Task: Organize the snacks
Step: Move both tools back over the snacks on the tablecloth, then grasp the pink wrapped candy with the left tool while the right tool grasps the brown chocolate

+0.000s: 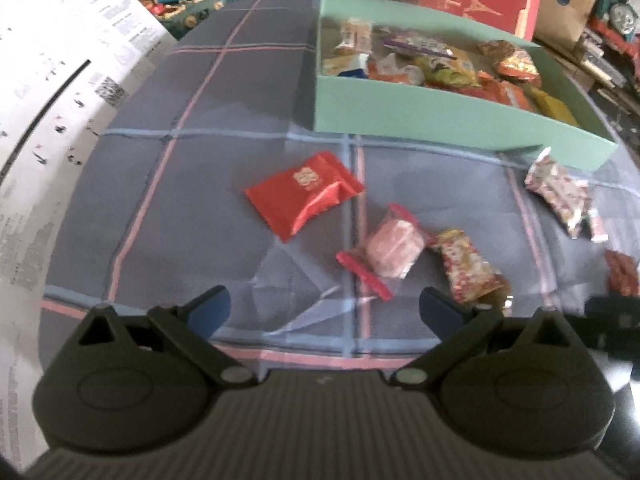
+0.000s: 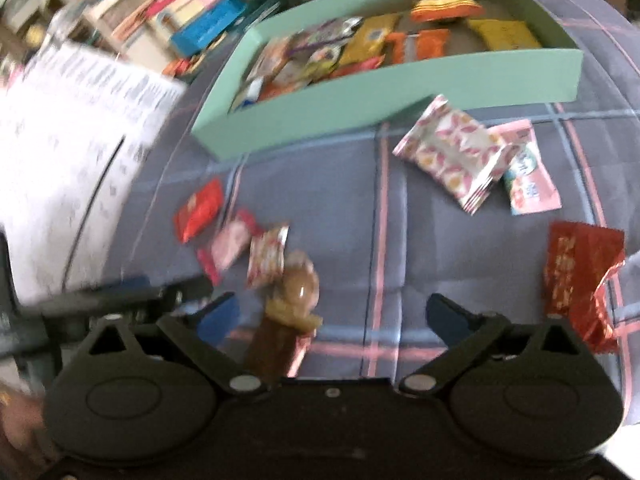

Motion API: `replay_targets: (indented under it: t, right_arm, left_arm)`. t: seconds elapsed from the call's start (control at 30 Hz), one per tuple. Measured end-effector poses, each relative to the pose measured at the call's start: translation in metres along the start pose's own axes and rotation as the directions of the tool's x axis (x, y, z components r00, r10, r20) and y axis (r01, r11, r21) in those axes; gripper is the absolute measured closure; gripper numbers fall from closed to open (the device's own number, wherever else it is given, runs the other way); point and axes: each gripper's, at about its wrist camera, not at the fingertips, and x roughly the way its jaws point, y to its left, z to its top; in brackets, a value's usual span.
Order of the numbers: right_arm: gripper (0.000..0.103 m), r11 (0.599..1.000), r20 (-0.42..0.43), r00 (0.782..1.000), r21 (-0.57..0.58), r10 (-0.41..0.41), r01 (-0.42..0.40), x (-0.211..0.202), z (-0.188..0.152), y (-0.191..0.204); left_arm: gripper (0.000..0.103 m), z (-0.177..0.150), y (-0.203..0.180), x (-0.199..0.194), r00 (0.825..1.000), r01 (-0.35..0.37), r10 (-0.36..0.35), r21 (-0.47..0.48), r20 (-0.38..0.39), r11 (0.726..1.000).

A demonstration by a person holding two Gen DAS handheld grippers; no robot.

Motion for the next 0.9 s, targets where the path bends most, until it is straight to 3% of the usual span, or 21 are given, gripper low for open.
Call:
replay_targets:
  t: [0.07, 0.13, 0.27, 0.47, 0.53, 0.67, 0.9]
  right_arm:
    - [0.022, 1.000, -0.032, 0.999, -0.025, 0.019, -0.020, 0.004, -0.006, 0.007]
    - [0.027, 0.997, -0.067, 0.998, -0.069, 0.020, -0.025, 0.010, -0.011, 0.018]
    - [0.033, 0.988, -0.075, 0.997, -0.152, -0.005, -0.007, 0.016, -0.014, 0.040]
    - [0.033, 0.970, -0.047, 0.997, -0.237, -0.060, 0.047, 0.028, -0.010, 0.062]
    - [0.033, 0.954, -0.015, 0.996, -0.287, -0.093, 0.084, 0.033, -0.011, 0.068]
    - [0.049, 0.893, 0.045, 0.989, -0.425, -0.140, 0.146, 0.037, -0.022, 0.076]
    - [0.056, 0.931, 0.067, 0.986, -0.325, -0.154, 0.168, 0.024, -0.015, 0.041]
  left_arm:
    - [0.000, 0.002, 0.006, 0.002, 1.000, -0.002, 0.002, -0.031, -0.005, 1.000]
    - [0.000, 0.004, 0.011, 0.004, 1.000, -0.007, 0.006, -0.050, -0.006, 0.999]
    - [0.000, 0.006, 0.017, 0.006, 1.000, -0.012, 0.012, -0.070, -0.010, 0.997]
    - [0.000, 0.007, 0.023, 0.009, 1.000, -0.009, 0.007, -0.093, -0.022, 0.996]
    - [0.000, 0.009, 0.024, 0.009, 1.000, -0.006, 0.004, -0.104, -0.022, 0.995]
    - [0.000, 0.010, 0.025, 0.009, 1.000, -0.010, 0.008, -0.097, -0.017, 0.995]
    - [0.000, 0.016, 0.012, 0.016, 1.000, 0.012, -0.013, -0.043, -0.023, 0.999]
